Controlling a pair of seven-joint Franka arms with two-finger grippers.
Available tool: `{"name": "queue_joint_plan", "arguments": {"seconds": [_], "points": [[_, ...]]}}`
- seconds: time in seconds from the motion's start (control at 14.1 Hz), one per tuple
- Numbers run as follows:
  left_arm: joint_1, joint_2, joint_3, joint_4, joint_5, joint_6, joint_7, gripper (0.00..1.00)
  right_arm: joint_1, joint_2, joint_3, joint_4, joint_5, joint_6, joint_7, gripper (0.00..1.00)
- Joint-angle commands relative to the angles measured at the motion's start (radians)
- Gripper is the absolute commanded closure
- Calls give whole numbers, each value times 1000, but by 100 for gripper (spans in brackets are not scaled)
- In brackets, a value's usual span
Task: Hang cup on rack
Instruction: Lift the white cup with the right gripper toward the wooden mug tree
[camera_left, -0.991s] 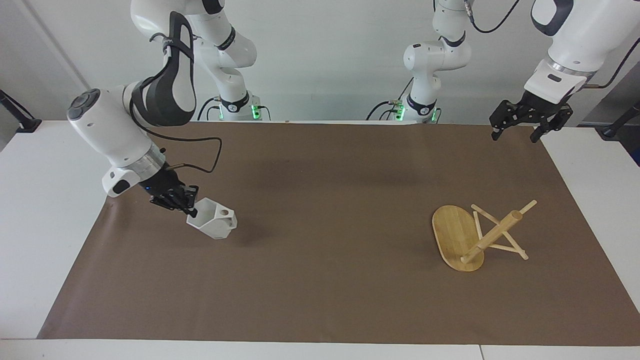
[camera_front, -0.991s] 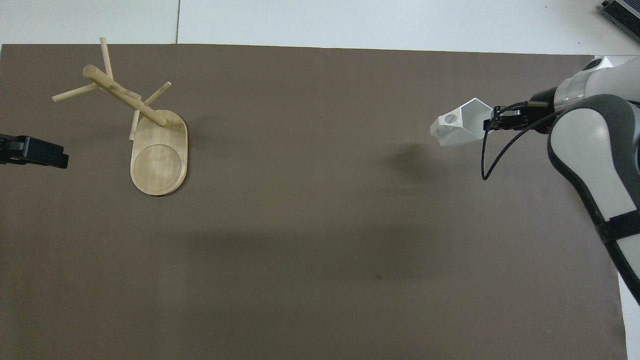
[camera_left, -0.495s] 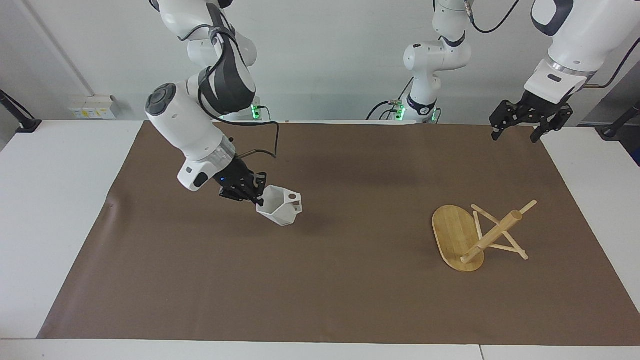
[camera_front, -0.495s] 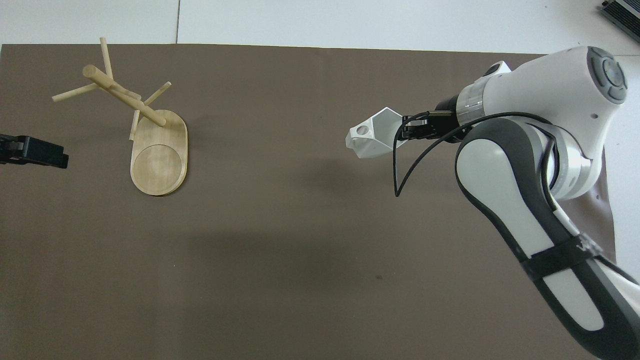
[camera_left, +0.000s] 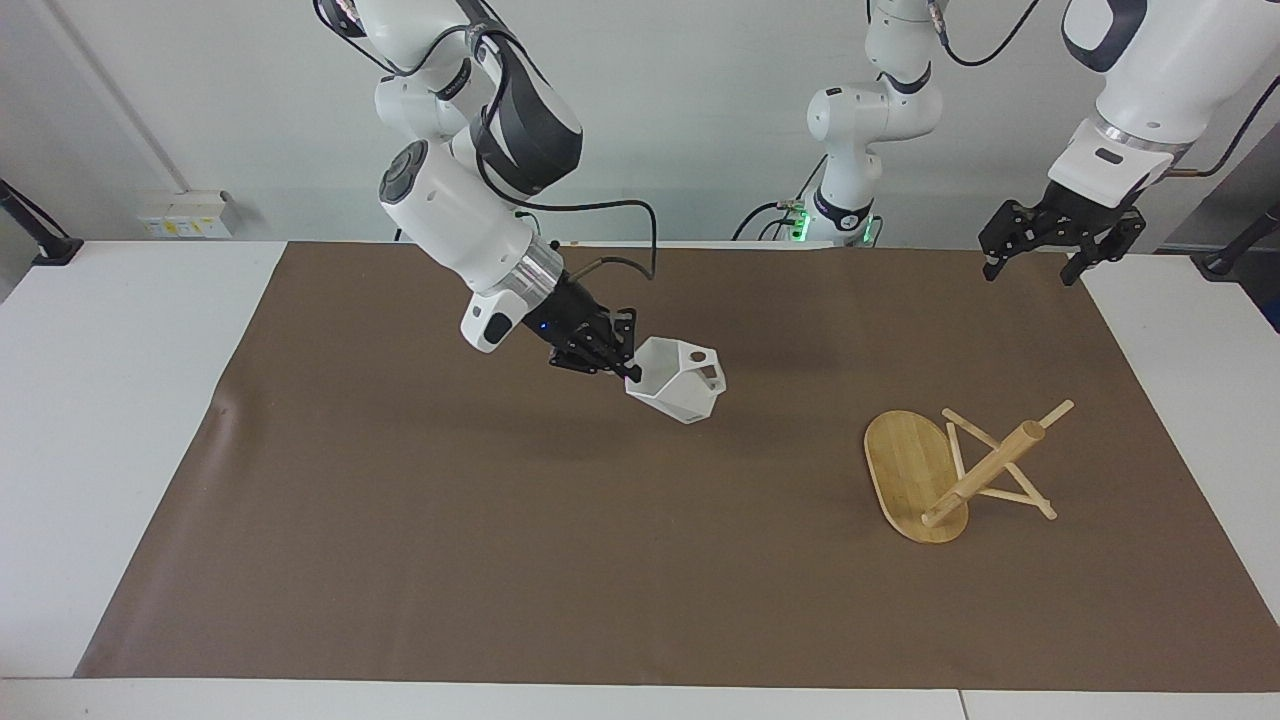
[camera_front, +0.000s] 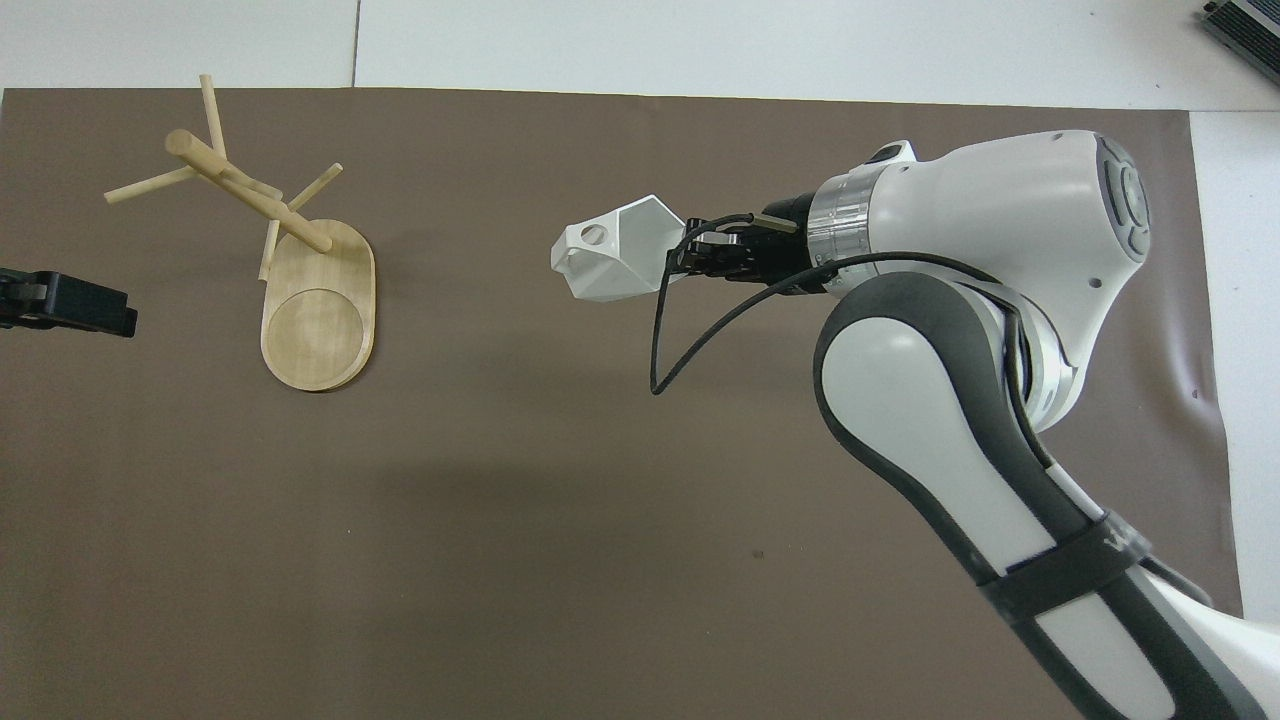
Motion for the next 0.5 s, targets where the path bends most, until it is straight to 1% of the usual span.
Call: {"name": "queue_joint_plan", "arguments": {"seconds": [0.0, 0.14, 0.21, 0.35, 0.42], "points": [[6, -23, -2, -23, 17, -20, -11, 0, -15, 1, 53, -3, 95, 65, 18, 100], [-8, -31, -4, -23, 16, -43, -19, 0, -15, 0, 91, -3, 204, 126, 18, 100], [-11, -34, -7, -31, 11, -43, -61, 0, -15, 1, 113, -3, 241, 160, 18, 100], [-9, -43, -8, -44, -44, -55, -259, 0, -13, 7, 162, -3, 310, 220, 16, 100], [-11, -52, -10, -58, -76, -81, -334, 0, -13, 9, 182, -3, 325, 238, 15, 100]]}}
